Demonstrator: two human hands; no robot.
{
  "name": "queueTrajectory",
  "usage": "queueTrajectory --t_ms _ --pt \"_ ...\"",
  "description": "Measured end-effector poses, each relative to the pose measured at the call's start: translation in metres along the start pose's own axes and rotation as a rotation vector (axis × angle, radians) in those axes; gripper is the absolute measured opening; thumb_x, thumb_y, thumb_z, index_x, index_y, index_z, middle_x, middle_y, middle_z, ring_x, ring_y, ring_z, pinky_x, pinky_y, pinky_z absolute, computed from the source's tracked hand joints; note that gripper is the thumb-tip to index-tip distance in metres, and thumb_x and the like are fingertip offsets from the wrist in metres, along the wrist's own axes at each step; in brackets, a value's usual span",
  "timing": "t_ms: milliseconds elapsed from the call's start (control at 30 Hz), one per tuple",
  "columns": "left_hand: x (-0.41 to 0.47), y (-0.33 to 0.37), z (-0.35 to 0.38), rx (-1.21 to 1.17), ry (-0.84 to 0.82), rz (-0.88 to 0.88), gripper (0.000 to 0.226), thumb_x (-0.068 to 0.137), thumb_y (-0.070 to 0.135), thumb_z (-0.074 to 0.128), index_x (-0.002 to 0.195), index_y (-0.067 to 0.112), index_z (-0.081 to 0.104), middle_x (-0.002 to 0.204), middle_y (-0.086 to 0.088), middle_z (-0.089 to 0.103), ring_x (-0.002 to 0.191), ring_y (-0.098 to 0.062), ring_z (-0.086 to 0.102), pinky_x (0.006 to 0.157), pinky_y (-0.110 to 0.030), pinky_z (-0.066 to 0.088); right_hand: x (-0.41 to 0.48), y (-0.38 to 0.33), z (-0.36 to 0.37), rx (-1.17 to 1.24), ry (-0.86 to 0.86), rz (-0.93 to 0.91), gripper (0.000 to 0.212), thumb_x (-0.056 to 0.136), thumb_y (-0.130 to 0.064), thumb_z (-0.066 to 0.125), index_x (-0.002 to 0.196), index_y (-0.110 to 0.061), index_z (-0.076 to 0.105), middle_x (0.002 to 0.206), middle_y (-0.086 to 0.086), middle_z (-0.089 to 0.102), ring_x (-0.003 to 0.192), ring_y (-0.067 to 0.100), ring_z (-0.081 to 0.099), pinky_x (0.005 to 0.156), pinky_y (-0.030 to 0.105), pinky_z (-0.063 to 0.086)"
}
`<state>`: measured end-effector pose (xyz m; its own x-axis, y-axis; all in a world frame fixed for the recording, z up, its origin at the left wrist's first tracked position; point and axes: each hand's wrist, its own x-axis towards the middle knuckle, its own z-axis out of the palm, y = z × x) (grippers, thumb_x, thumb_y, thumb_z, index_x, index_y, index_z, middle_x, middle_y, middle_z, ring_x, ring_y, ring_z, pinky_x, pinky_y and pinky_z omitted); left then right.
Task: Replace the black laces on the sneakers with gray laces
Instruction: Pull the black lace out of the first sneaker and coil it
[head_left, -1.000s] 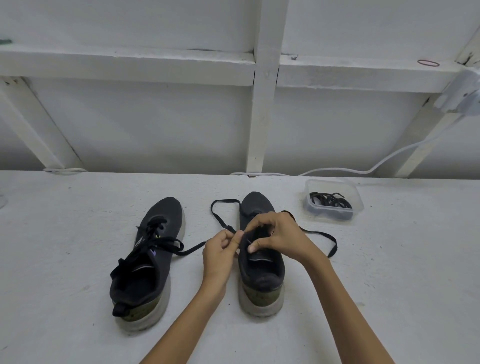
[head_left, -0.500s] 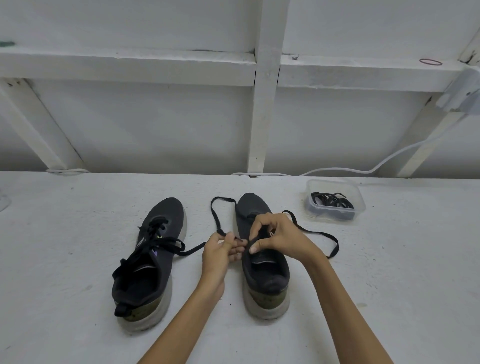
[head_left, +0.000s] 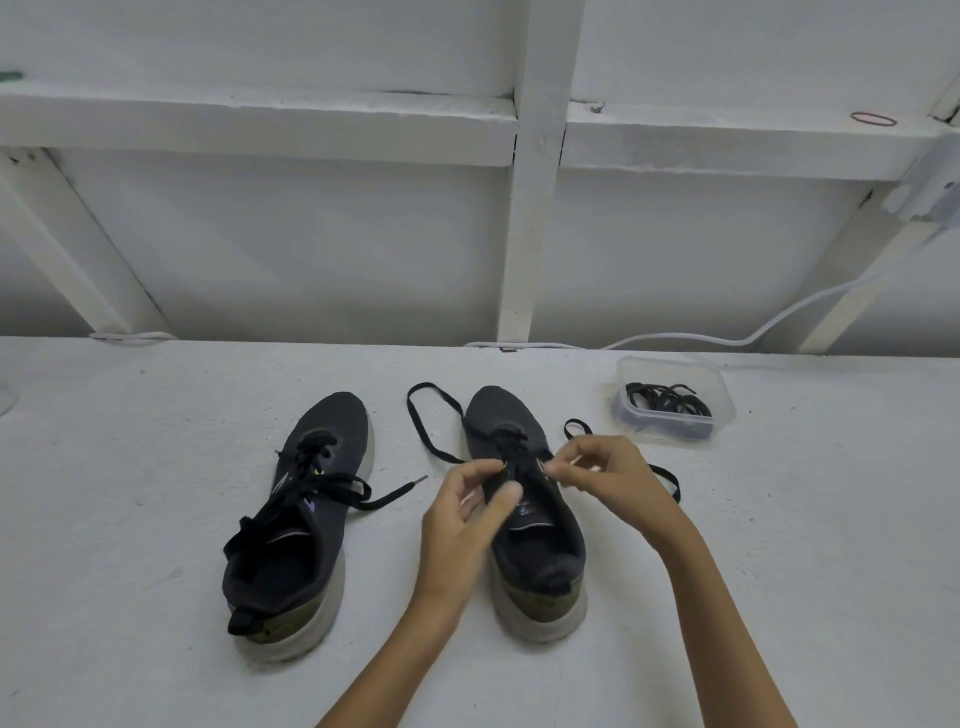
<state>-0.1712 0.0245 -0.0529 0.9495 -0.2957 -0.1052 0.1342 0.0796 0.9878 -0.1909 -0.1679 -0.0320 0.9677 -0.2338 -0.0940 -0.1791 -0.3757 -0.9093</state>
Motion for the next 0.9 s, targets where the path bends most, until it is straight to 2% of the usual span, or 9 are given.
queueTrajectory --t_ms 67,133,267,367,433,533,700,767,900 --pt "-0.002 -0.007 0.003 0.142 -0.045 0.076 0.036 0.087 0.011 0.07 0.118 0.026 0.06 0.121 0.012 0.064 0.115 0.003 0.057 0.092 -0.012 0.045 -0.005 0.003 0.003 -0.029 -0.055 0.031 0.01 0.085 -0.024 0.074 0.077 -0.018 0.075 0.077 -0.004 0.073 0.073 0.006 0.066 0.072 0.025 0.052" --pt "0.0 -0.011 0.005 0.283 -0.03 0.167 0.039 0.091 0.01 0.063 0.12 0.036 0.056 0.127 0.014 0.058 0.12 0.002 0.052 0.099 -0.015 0.042 -0.008 0.002 0.007 0.014 -0.038 0.006 0.007 0.086 -0.023 0.073 0.083 -0.019 0.077 0.08 -0.006 0.074 0.072 0.004 0.066 0.067 0.019 0.051" --pt "0.008 -0.012 0.005 0.378 -0.025 0.204 0.037 0.098 0.012 0.054 0.131 0.029 0.053 0.139 0.013 0.052 0.128 0.005 0.044 0.107 -0.01 0.033 -0.006 -0.003 0.014 0.069 0.01 -0.023 0.006 0.084 -0.013 0.074 0.087 -0.01 0.078 0.079 -0.002 0.075 0.066 -0.002 0.065 0.06 0.01 0.046" --pt "0.009 -0.014 0.005 0.382 -0.061 0.169 0.04 0.099 0.013 0.051 0.139 0.022 0.049 0.143 0.015 0.046 0.133 0.004 0.039 0.106 -0.005 0.029 -0.002 -0.005 0.018 0.036 -0.005 -0.009 0.004 0.083 -0.008 0.074 0.08 -0.01 0.076 0.072 -0.002 0.073 0.064 0.002 0.064 0.061 0.014 0.048" --pt "0.009 -0.014 0.004 0.382 -0.078 0.157 0.042 0.099 0.012 0.05 0.14 0.022 0.047 0.142 0.018 0.044 0.134 0.004 0.038 0.105 -0.003 0.027 0.001 -0.004 0.02 -0.027 -0.022 -0.015 0.007 0.083 -0.01 0.07 0.077 -0.014 0.073 0.072 -0.003 0.07 0.066 0.006 0.062 0.065 0.026 0.054" --pt "0.01 -0.015 0.003 0.392 -0.105 0.158 0.043 0.099 0.009 0.05 0.14 0.021 0.046 0.142 0.017 0.044 0.134 0.004 0.037 0.107 -0.005 0.027 0.006 0.001 0.022 -0.136 0.031 -0.039 0.004 0.079 -0.023 0.061 0.075 -0.024 0.062 0.068 -0.013 0.065 0.062 0.007 0.059 0.07 0.042 0.055" --pt "0.011 -0.014 0.002 0.379 -0.114 0.15 0.043 0.099 0.006 0.049 0.139 0.021 0.047 0.144 0.014 0.045 0.132 0.009 0.037 0.106 -0.004 0.027 0.015 0.004 0.04 -0.317 0.162 -0.096 0.007 0.094 -0.023 0.055 0.087 -0.023 0.053 0.068 -0.007 0.061 0.058 0.009 0.055 0.058 0.032 0.043" --pt "0.011 -0.015 0.001 0.37 -0.1 0.147 0.043 0.099 0.006 0.05 0.139 0.021 0.048 0.143 0.014 0.046 0.13 0.01 0.037 0.106 -0.004 0.028 0.014 0.006 0.041 -0.212 0.165 -0.087 0.007 0.095 -0.022 0.056 0.089 -0.02 0.057 0.07 -0.004 0.063 0.058 0.01 0.055 0.056 0.029 0.044" --pt "0.009 -0.016 0.004 0.357 -0.087 0.132 0.043 0.099 0.008 0.049 0.14 0.022 0.047 0.143 0.016 0.045 0.131 0.009 0.038 0.105 -0.004 0.027 0.003 0.007 0.018 0.235 0.068 0.104 0.02 0.088 -0.024 0.071 0.087 -0.004 0.068 0.067 0.006 0.064 0.057 0.015 0.057 0.057 0.031 0.052"
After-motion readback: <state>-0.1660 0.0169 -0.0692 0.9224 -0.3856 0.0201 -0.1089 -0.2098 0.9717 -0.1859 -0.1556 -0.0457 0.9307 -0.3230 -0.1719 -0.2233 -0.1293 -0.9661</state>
